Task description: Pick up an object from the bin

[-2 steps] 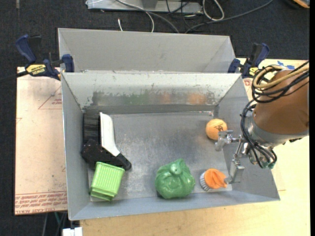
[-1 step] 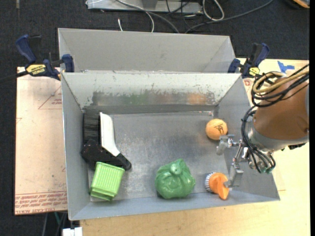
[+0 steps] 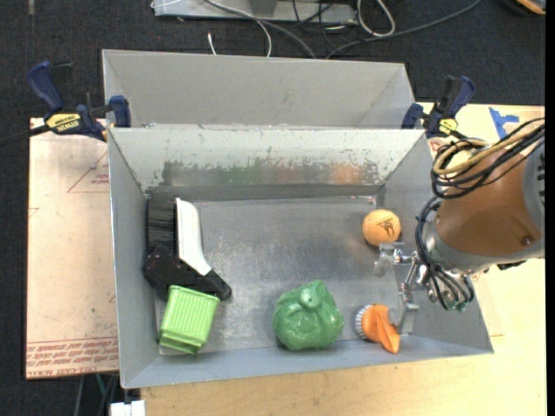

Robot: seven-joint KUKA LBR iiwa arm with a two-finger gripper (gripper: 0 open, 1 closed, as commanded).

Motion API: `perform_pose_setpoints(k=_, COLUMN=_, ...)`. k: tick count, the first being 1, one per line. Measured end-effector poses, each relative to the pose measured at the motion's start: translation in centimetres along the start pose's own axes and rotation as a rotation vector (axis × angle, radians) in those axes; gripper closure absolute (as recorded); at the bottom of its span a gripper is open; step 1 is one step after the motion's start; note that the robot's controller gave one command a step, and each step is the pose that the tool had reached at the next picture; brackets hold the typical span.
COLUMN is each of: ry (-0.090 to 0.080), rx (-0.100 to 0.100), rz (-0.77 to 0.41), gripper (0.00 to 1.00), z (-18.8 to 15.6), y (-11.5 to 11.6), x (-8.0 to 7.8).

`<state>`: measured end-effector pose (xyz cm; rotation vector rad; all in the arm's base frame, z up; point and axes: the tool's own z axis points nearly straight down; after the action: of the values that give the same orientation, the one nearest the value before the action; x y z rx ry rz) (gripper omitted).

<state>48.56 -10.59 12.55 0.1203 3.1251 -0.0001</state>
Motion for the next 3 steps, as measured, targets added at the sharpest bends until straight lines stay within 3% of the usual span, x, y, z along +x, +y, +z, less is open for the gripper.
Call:
perform_pose_setpoints(k=1, ry=0.005, rx=0.0, rz=-0.123, gripper=0.0, z=-2.9, y=-1.8, x=0.3)
perform_pose_setpoints(k=2, ry=-0.01, rx=-0.001, rz=0.116, gripper=0.0, z=5.8, y=-0.5, x=0.5)
perform_pose_setpoints(k=3, ry=-0.009, rx=0.002, rz=-0.077, gripper=1.0, z=5.6, y=0.2, x=0.4)
